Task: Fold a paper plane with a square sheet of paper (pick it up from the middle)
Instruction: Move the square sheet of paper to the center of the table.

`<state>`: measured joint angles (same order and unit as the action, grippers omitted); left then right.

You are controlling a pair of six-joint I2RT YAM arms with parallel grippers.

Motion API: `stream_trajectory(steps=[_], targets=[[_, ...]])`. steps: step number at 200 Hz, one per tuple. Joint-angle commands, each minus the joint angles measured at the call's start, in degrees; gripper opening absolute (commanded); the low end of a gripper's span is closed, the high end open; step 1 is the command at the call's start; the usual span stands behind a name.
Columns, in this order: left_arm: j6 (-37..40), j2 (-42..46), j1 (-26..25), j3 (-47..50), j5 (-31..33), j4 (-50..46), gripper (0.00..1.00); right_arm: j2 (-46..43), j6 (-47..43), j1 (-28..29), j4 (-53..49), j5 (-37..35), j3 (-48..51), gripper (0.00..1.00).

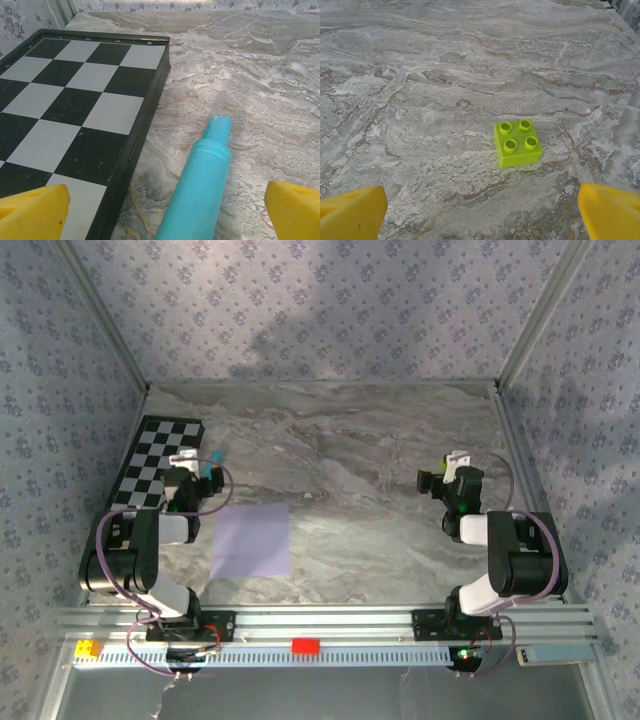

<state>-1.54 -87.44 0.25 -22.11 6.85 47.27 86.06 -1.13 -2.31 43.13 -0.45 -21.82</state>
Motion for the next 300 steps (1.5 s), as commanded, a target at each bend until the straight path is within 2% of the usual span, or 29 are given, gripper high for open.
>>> stream_trajectory(steps=[1, 68, 163, 252, 268, 287, 300], targets=[[-0.42, -0.46, -0.25, -1.27, 0.09, -0.08, 1.00, 0.85, -1.07, 0.22, 1.25, 0.27, -1.21, 1.00], [-0.49, -0.50, -0.16, -1.27, -0.17, -0.16, 1.00, 0.83, -0.36, -1.00, 1.24, 2.29, -1.16, 1.00], [-0.48, -0.45, -0.09, -1.36, -0.39, -0.29, 1.00, 0.77, -0.77, -0.10, 1.25, 0.90, -1.20, 1.00], [-0.69, 1.62, -0.08, -0.79, -0.64, -0.78, 1.00, -0.37, -2.25, 0.21, 0.34, 3.20, -1.21, 1.00], [-1.05, 4.37, 0.08, -0.83, 0.03, -3.21, 1.00, -2.65, -2.92, 0.67, -3.29, 3.37, -2.31, 1.00], [-3.22, 9.48, 1.09, -2.48, 0.84, -11.25, 1.00, -7.18, -1.18, 0.37, -18.32, 3.11, -7.99, 1.00], [-4.89, 12.73, 1.83, -3.32, 0.96, -15.49, 1.00, -9.77, -0.90, 0.31, -23.09, 2.94, -9.50, 1.00]])
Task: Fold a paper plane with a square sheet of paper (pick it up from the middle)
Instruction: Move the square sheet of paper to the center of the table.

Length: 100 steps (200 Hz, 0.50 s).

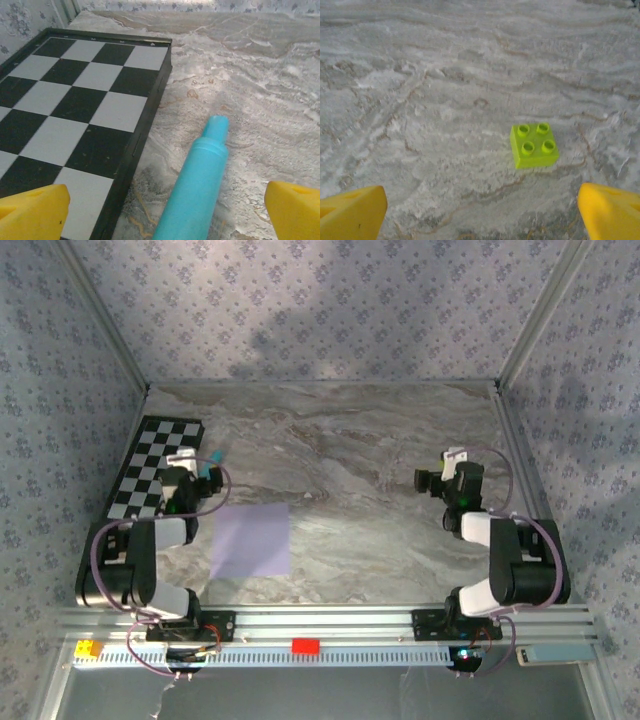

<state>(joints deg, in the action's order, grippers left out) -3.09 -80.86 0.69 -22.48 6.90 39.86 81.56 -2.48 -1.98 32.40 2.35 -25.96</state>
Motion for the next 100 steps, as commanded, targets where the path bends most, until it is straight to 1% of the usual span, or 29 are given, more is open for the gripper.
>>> stream_trajectory(steps=[1, 13, 25, 31, 40, 47, 53, 61, 64, 69, 70, 72, 83, 100], targets=[[-3.46, 6.37, 1.41, -2.98, 0.97, -8.37, 1.00, -5.49, 0.50, -0.03, -12.67, 0.13, -5.40, 1.00], [-5.86, 9.28, 1.37, -3.79, 2.06, -12.08, 1.00, -8.32, 1.92, 0.00, -17.18, -0.51, -6.46, 1.00], [-9.17, 12.50, 1.39, -4.85, 2.68, -16.71, 1.00, -10.85, 5.97, -0.28, -24.56, -2.00, -9.35, 1.00], [-11.85, 13.96, 1.39, -5.82, 3.05, -20.35, 1.00, -11.53, 8.31, -0.27, -28.61, -2.81, -11.18, 1.00], [-15.70, 16.08, 1.40, -8.11, 3.27, -27.70, 1.00, -12.16, 14.18, -0.52, -36.45, -4.18, -14.60, 1.00], [-17.99, 17.25, 1.35, -9.95, 2.82, -33.32, 1.00, -12.15, 17.15, -1.22, -43.34, -1.85, -17.72, 0.99], [-20.16, 18.13, 1.42, -11.61, 3.09, -38.90, 1.00, -11.84, 18.29, -1.60, -46.41, 0.49, -18.93, 1.00], [-24.01, 18.89, 1.42, -13.38, 3.31, -44.80, 1.00, -11.39, 18.56, -2.40, -49.04, 7.34, -20.09, 1.00], [-24.43, 19.16, 1.54, -13.98, 2.25, -46.38, 1.00, -11.26, 18.88, -2.64, -49.71, 10.81, -20.29, 1.00], [-24.12, 19.60, 1.67, -14.79, -0.70, -48.86, 1.00, -11.42, 19.44, -2.77, -49.88, 13.20, -20.20, 1.00], [-23.96, 19.64, 1.63, -14.96, -1.38, -49.19, 1.00, -11.51, 19.75, -2.77, -49.74, 15.18, -20.08, 1.00], [-23.71, 19.74, 1.65, -15.14, -2.79, -49.77, 1.00, -11.55, 19.95, -2.77, -49.60, 15.65, -19.96, 1.00], [-23.37, 20.19, 1.66, -15.80, -10.52, -52.07, 1.00, -12.48, 22.14, -2.55, -47.70, 23.38, -18.48, 1.00], [-24.73, 20.55, 1.48, -15.87, -22.41, -54.04, 1.00, -13.68, 26.00, -0.45, -46.28, 27.29, -16.97, 1.00]])
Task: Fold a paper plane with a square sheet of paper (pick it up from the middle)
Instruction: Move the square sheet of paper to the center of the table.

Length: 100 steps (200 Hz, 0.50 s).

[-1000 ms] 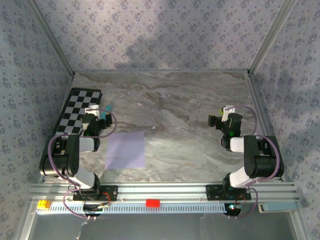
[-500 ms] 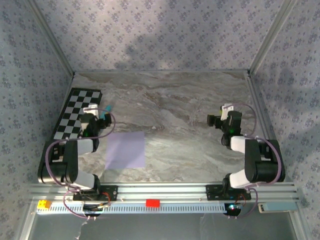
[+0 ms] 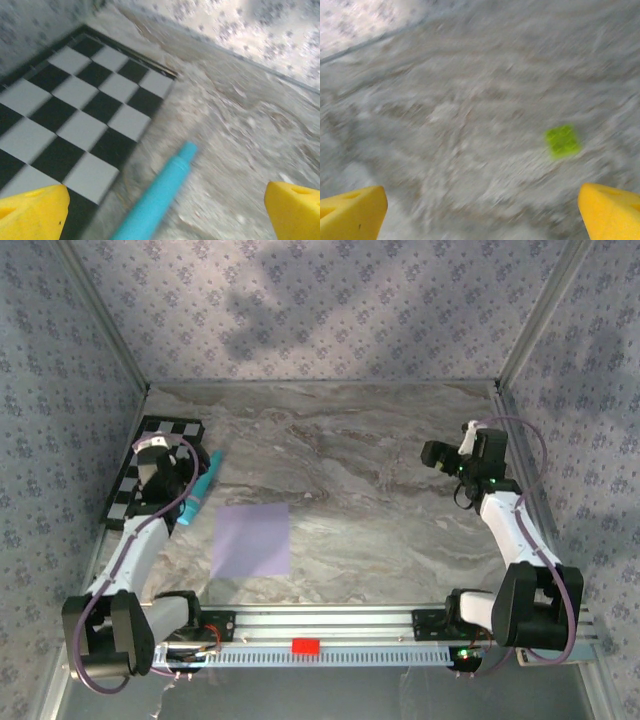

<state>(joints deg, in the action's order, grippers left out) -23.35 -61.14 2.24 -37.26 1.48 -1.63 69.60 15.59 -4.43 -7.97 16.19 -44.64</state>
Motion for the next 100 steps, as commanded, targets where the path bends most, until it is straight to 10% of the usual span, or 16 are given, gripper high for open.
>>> stream_trajectory(steps=[1, 100], targets=[[-4.57, 0.89, -0.10, -0.99, -17.28, -12.63, 1.00, -1.74, 7.99, 2.16, -6.00, 13.62, 1.69, 1.00], [-11.88, 0.38, -20.70, 4.17, -12.42, -29.29, 1.00, -6.79, 16.23, 18.35, -7.62, 9.93, 6.57, 1.00]])
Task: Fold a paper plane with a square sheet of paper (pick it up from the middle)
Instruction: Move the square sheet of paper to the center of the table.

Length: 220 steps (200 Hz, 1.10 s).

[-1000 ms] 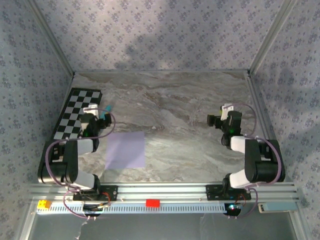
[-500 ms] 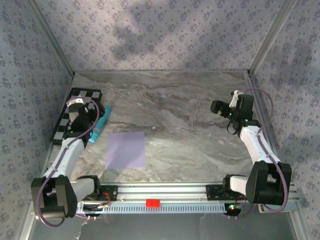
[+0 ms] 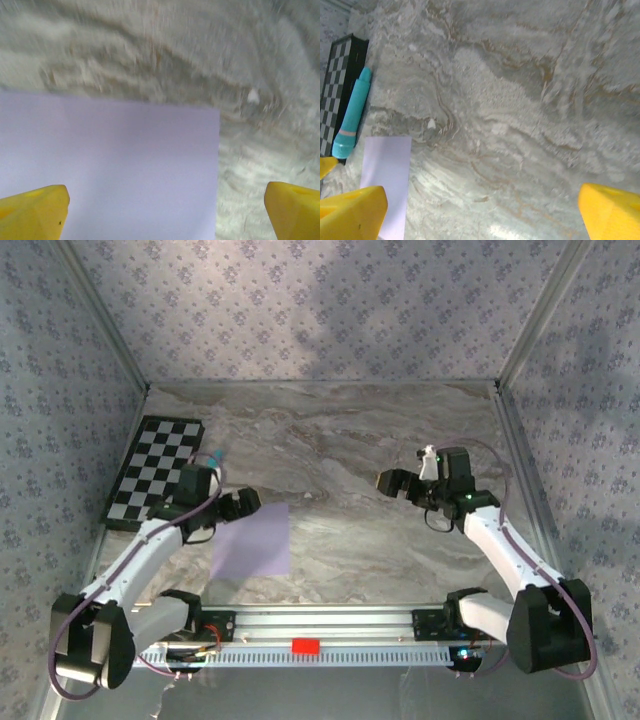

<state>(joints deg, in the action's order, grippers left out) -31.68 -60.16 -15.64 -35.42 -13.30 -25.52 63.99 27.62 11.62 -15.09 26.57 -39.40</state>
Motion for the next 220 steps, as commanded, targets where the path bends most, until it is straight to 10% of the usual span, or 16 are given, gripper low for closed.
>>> stream_trajectory(steps=[1, 125, 220], targets=[[-3.65, -0.63, -2.91, 2.44, 2.38, -5.36, 1.00, -1.16, 4.25, 2.46, -0.48, -0.50, 1.33, 1.00], [-7.56, -17.14, -12.02, 0.15, 4.90, 1.35, 1.00, 2.89, 4.96, 5.87, 0.90, -3.22, 1.42, 1.00], [-17.71, -40.80, -25.34, -21.88, 9.79, 1.14, 0.99, 3.52, 5.33, 3.09, -2.00, -6.84, 1.85, 1.00]])
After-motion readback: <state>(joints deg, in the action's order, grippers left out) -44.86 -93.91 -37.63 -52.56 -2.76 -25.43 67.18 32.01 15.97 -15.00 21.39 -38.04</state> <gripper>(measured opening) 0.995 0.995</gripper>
